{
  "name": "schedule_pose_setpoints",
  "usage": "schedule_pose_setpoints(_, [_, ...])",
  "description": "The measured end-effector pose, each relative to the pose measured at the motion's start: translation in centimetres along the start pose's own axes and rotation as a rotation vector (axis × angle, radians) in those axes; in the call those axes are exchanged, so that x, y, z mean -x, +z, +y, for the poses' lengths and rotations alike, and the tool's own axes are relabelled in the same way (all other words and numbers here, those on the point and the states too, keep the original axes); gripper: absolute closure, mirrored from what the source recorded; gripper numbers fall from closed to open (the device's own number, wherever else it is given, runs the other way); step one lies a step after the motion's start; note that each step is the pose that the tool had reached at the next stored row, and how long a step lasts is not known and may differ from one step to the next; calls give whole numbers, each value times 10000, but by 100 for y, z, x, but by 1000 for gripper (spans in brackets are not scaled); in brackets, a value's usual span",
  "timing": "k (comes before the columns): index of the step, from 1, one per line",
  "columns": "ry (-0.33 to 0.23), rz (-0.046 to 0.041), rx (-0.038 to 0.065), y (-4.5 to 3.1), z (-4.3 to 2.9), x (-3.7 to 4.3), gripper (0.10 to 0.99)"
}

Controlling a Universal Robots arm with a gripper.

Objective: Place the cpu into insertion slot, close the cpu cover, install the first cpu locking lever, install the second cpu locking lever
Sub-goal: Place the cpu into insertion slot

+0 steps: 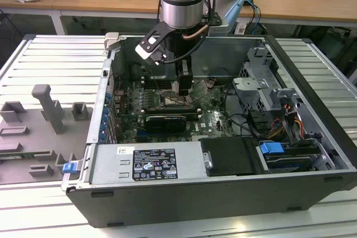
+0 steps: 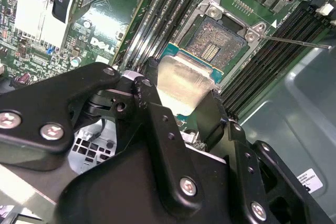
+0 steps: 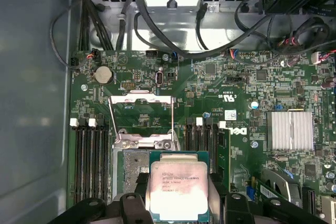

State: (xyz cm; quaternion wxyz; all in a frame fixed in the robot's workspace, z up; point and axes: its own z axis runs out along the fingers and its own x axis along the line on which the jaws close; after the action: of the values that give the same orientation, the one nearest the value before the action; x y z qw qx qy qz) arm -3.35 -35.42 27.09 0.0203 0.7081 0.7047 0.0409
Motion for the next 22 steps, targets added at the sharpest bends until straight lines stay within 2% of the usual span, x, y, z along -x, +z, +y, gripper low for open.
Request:
schedule_pose_setpoints(5, [1, 0, -4, 24, -5, 1, 561])
schedule_pose_setpoints(10, [-40, -4, -23, 108, -34, -12, 561])
schedule_pose_setpoints(14, [-99, 4, -26, 145, -54, -49, 561])
schedule_pose_setpoints(19, [-164, 9, -31, 236, -86, -131, 561])
schedule_pose_setpoints(22, [-167, 9, -32, 267, -90, -153, 561])
